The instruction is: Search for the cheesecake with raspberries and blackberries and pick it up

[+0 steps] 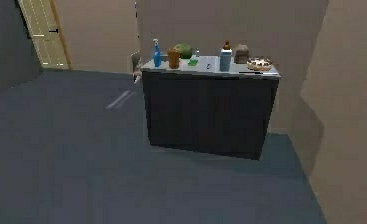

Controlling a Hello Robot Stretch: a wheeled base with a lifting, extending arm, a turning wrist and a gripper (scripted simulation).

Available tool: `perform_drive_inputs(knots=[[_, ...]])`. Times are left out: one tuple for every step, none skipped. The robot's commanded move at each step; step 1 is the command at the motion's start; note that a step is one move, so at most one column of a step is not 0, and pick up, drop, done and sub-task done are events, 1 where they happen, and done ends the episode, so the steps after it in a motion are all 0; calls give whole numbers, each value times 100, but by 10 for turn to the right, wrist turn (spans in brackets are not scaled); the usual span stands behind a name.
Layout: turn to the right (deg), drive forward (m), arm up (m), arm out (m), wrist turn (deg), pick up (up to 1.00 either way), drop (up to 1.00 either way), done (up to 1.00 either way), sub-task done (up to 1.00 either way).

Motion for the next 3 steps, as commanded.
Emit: perform_drive_inputs(knots=[[180, 0, 0, 0, 0, 0, 0, 0, 0], [0, 100, 0, 0, 0, 0, 0, 0, 0], [90, 0, 0, 0, 0, 0, 0, 0, 0]])
